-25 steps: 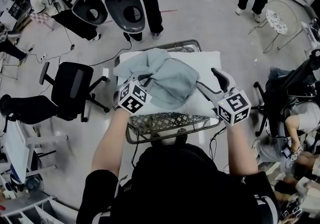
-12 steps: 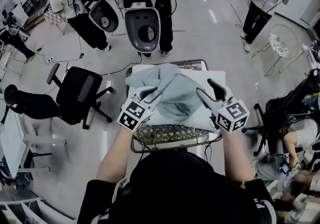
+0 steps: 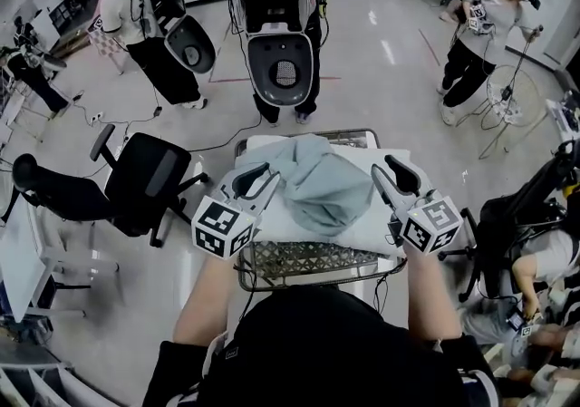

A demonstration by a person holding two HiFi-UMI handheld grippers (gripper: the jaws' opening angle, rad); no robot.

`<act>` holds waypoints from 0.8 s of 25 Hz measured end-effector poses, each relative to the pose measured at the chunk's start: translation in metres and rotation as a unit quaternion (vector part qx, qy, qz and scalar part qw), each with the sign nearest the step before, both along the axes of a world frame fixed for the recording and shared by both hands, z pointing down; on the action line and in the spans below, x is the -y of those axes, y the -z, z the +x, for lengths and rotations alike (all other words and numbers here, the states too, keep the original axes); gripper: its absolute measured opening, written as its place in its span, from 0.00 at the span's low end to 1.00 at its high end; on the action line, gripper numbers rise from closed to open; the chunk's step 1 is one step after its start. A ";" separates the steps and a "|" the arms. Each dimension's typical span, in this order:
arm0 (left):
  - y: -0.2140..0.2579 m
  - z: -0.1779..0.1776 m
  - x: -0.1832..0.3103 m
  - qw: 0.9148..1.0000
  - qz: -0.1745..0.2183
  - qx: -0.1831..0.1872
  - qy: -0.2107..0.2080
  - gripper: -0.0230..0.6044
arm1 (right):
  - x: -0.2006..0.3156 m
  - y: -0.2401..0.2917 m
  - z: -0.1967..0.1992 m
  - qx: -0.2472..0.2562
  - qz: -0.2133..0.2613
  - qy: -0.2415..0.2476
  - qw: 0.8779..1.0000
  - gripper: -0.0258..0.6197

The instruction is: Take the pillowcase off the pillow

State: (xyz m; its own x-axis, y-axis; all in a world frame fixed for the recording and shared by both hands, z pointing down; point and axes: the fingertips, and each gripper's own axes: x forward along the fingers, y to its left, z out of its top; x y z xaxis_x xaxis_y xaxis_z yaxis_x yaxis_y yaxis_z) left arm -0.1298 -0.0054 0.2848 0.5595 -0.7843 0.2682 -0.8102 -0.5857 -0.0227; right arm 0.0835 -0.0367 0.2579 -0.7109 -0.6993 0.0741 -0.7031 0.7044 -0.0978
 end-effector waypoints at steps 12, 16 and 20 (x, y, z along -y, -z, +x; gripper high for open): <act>0.027 -0.014 -0.019 0.997 0.054 -0.044 0.028 0.17 | -0.015 0.020 0.015 0.024 0.045 -0.044 0.998 0.06; 0.016 -0.022 -0.007 0.996 0.046 -0.047 0.054 0.15 | -0.018 0.011 0.022 0.027 0.039 -0.046 0.998 0.06; -0.001 -0.029 -0.002 0.995 0.023 -0.055 0.077 0.13 | -0.020 -0.006 0.024 0.030 0.019 -0.045 0.998 0.05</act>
State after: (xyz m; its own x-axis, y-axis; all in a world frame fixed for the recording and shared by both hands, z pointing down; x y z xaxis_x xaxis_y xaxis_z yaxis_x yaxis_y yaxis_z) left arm -0.1585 -0.0030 0.2862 0.4563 -0.8727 0.1738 -0.8890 -0.4555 0.0469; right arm 0.1072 -0.0165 0.2642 -0.6475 -0.7621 0.0051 -0.7573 0.6426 -0.1160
